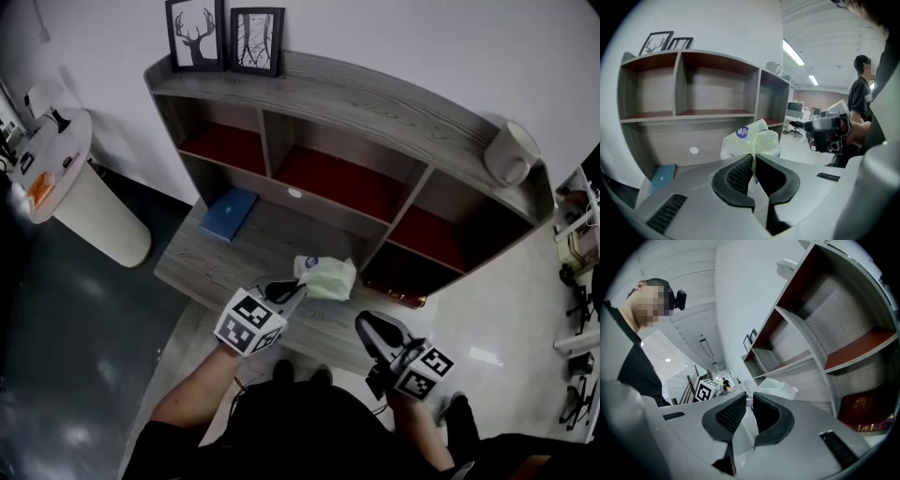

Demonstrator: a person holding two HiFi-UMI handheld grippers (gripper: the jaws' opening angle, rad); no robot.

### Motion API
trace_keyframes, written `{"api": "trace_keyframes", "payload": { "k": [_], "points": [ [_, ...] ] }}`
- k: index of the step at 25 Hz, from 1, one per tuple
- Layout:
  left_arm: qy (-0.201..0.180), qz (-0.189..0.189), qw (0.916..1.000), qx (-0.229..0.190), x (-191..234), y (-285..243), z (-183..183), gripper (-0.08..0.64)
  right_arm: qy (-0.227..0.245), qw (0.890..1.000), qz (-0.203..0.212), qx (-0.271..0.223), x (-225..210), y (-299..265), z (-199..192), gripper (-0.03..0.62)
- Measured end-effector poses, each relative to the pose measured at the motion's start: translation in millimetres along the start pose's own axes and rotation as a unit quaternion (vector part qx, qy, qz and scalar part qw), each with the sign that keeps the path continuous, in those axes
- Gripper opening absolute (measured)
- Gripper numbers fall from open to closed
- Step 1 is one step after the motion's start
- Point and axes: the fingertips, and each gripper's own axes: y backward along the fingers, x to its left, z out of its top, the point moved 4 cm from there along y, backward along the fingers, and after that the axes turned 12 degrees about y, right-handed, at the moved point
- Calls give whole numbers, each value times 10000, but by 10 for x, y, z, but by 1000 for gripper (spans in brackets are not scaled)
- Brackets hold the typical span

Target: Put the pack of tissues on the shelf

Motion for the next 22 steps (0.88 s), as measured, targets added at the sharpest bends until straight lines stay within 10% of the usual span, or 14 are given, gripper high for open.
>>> {"api": "trace_keyframes", "payload": {
  "k": [22],
  "points": [
    [-410,326,9972,-537,311,105,1239,21,-81,9998,53,182,-22,-237,122,21]
  ]
}}
